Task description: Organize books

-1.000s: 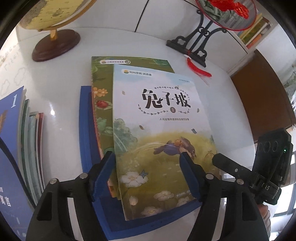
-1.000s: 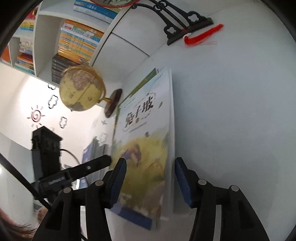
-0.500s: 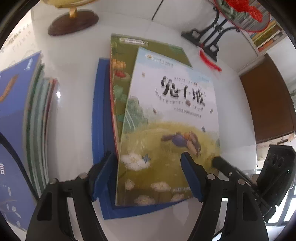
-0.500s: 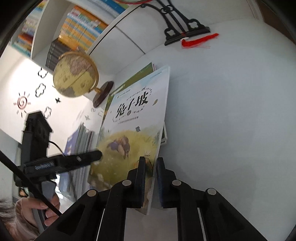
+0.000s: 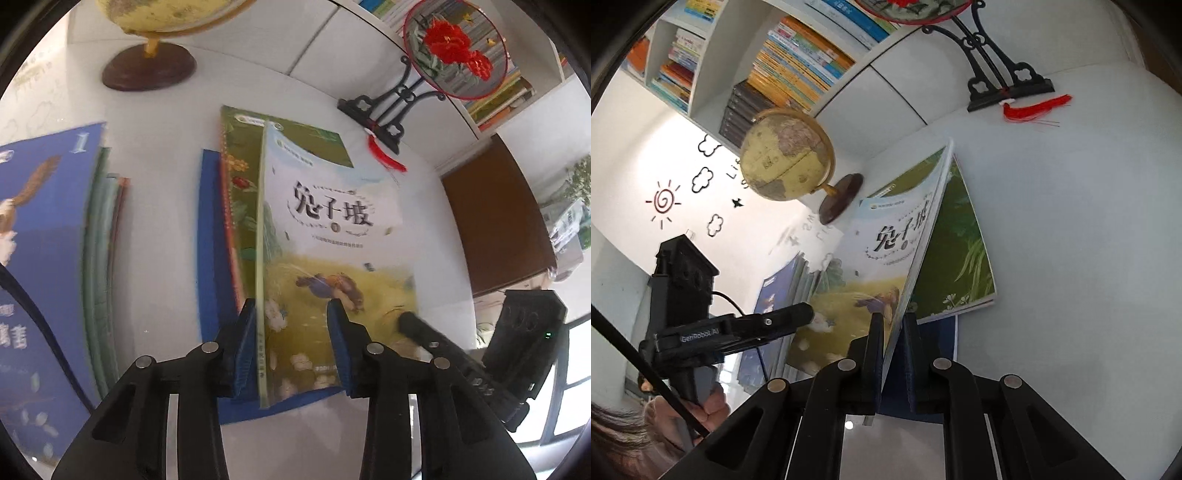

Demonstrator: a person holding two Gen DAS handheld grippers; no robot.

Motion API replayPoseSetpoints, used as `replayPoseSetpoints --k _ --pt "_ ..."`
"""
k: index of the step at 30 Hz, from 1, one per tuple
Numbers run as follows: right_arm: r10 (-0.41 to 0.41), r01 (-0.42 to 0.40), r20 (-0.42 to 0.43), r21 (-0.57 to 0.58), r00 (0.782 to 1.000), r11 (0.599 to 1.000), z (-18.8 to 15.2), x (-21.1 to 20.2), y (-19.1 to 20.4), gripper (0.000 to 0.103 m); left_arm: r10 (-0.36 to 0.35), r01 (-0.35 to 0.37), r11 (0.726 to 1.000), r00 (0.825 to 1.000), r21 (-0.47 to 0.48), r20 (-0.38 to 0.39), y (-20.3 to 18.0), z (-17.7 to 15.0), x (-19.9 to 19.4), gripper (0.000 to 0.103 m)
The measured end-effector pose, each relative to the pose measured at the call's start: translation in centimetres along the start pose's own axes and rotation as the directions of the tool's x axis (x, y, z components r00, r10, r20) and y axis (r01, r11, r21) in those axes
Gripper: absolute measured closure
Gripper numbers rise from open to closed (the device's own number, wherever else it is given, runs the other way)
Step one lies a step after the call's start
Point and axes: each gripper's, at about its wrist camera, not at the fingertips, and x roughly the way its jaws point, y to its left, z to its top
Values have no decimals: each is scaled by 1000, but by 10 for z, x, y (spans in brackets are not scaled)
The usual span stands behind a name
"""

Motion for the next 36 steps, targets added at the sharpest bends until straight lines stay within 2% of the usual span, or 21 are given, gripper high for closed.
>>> replayPoseSetpoints --k 2,3,4,6,10,13,17,20,24,27,31,36 --pt "-40 40 -27 -1 999 999 -5 8 -2 93 -56 56 998 998 -6 -12 -6 -4 13 70" --pt "-36 37 -40 11 999 999 -8 13 -4 93 -50 50 999 999 18 -7 -12 -7 18 70" --pt "-32 33 -49 10 998 999 -13 17 -2 93 2 -2 998 1000 64 4 -22 -9 21 72" --pt "-55 54 -47 -15 997 998 -18 19 5 93 49 -51 993 999 102 24 -31 -8 15 73" --pt "-61 61 7 -5 998 998 -18 9 7 93 79 -80 995 997 53 10 -16 -3 3 73" --pt "-91 91 22 -40 996 995 -12 1 11 93 84 -84 996 996 12 1 -1 -1 -2 73" --pt "-99 100 23 -64 995 993 -7 5 19 93 74 -73 994 997 82 -17 -11 -5 2 74" --pt "-120 122 29 -91 992 988 -6 7 26 93 70 -71 984 997 160 11 -23 -9 -6 74" --pt "-82 92 76 -143 994 985 -1 -6 45 92 26 -55 958 994 280 107 -30 -13 -34 73" --pt "-72 92 108 -193 992 977 5 -16 63 91 -34 3 965 993 262 115 -22 -7 -53 73" --pt "-64 92 118 -247 991 965 9 -13 87 91 9 -60 955 985 291 173 -20 -5 -73 73" --pt "-40 72 123 -271 992 960 9 -5 109 91 26 -84 955 980 286 199 -9 -1 -95 73"
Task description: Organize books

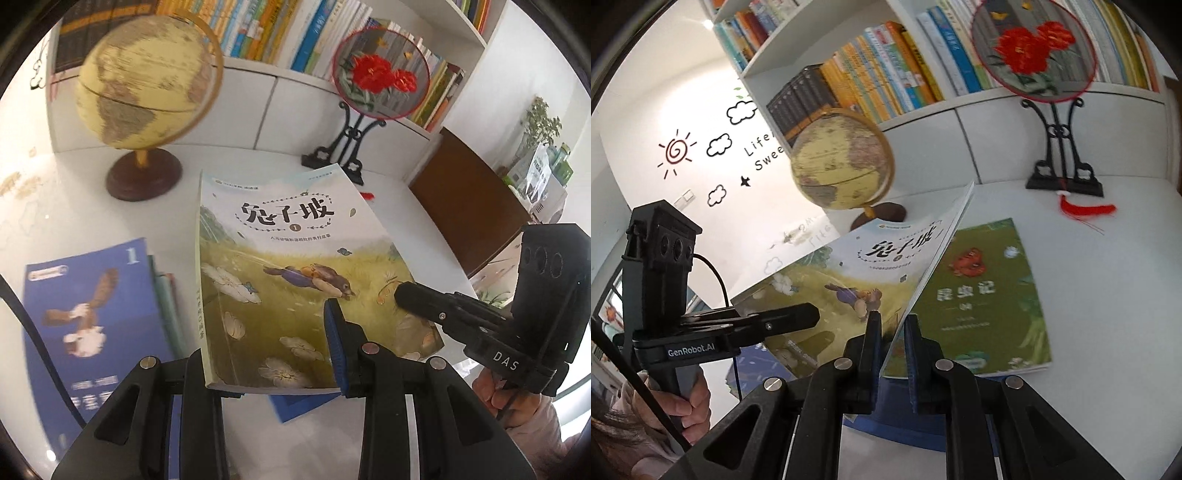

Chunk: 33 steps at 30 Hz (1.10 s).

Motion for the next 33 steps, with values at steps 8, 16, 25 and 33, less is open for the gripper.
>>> replayPoseSetpoints --k 8,16,25,33 --pt "57 -57 -10 -55 998 997 8 18 45 91 89 -89 996 996 -17 31 34 -8 -43 73" --pt "124 -128 -45 -103 991 986 11 45 97 91 153 -148 986 987 -80 52 71 -19 -78 73" --pt "173 -186 -112 -122 979 975 2 73 129 91 197 -191 968 980 -164 23 102 -42 -94 73" --pt "155 -179 -205 -101 966 979 -18 102 129 90 201 -218 943 975 -253 -91 125 -63 -72 70"
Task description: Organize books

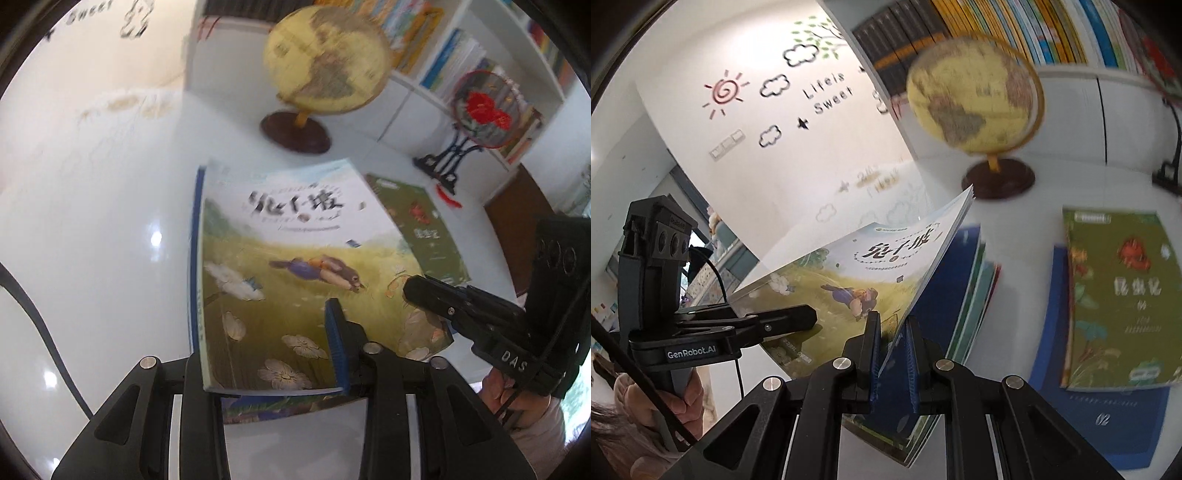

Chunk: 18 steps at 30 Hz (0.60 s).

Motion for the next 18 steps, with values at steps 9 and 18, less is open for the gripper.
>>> replayPoseSetpoints --k 9,18 --pt "-33 39 -83 68 996 997 -15 27 -10 90 22 -43 990 988 -134 -151 19 -15 21 65" --pt "-48 62 -159 85 986 994 -17 39 -12 73 114 -153 972 971 -179 -211 40 -11 7 60"
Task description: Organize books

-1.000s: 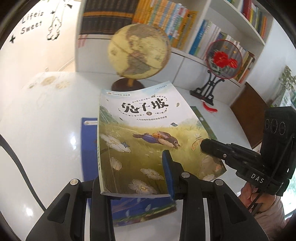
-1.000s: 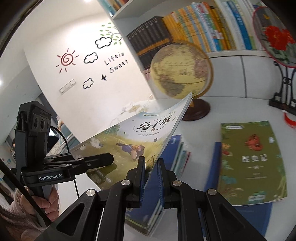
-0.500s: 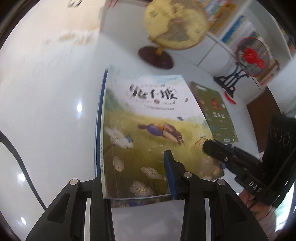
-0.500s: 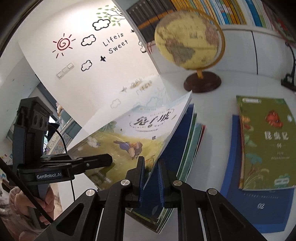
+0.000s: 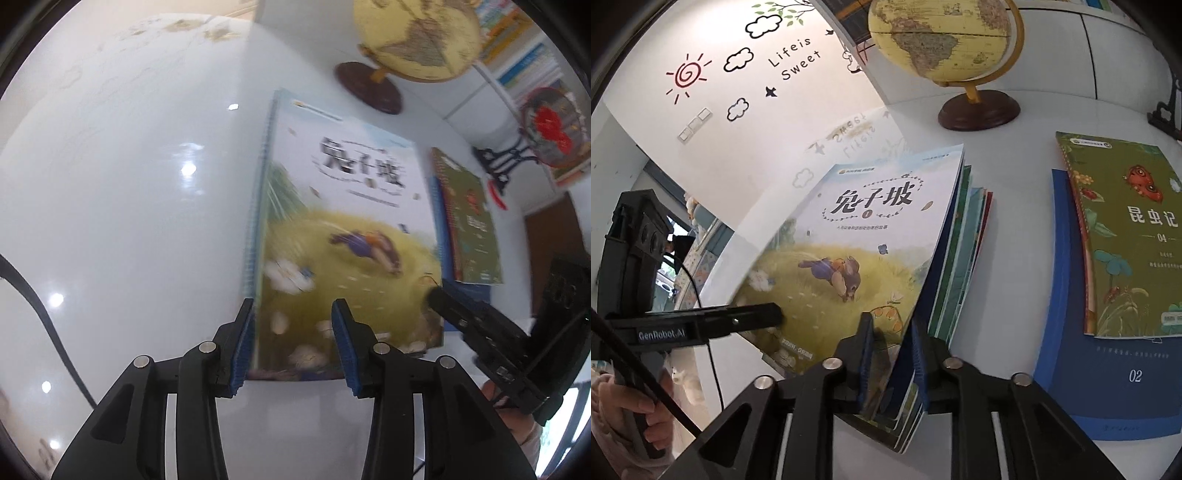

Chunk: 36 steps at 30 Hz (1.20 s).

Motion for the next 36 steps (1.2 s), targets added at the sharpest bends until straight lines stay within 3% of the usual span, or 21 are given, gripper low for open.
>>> replayPoseSetpoints --k 1,3,5,6,7,8,16,21,25,30,34,36 --pt "-6 6 -1 9 1000 1000 0 -1 -1 51 48 -48 999 999 -4 -14 1 1 -1 55" --pt "-33 33 5 32 999 999 -1 -5 -6 40 148 -148 989 988 -1 -37 4 2 -1 49" --pt "-24 23 9 43 1000 999 -3 -11 -10 40 167 -167 986 985 -10 -32 6 3 -4 49" --pt "-22 22 3 50 1000 998 -4 -13 -14 40 153 -153 988 988 -21 -30 6 5 -4 44" --pt "-34 34 -4 56 999 998 -5 -14 -18 40 141 -142 989 989 -32 -32 5 6 -4 30" --pt "-47 47 -7 60 999 997 -6 -16 -23 40 123 -124 991 992 -45 -26 2 9 -4 24" --pt "-125 114 54 165 991 980 -13 -54 -81 40 -2 -1 999 996 34 95 -62 23 -13 23" --pt "-189 164 106 206 976 965 -14 -84 -115 40 -72 56 990 990 130 117 -120 28 0 23" --pt "-245 203 183 221 952 954 -13 -108 -136 40 -146 124 973 984 195 101 -160 29 19 23" --pt "-301 233 244 273 922 934 -7 -127 -175 40 -257 241 954 964 178 70 -201 31 47 23" --pt "-276 183 258 333 926 925 0 -130 -206 40 -301 287 946 951 155 78 -224 33 71 23" --pt "-265 169 256 344 930 924 5 -127 -216 40 -291 275 949 952 154 92 -233 33 83 23"
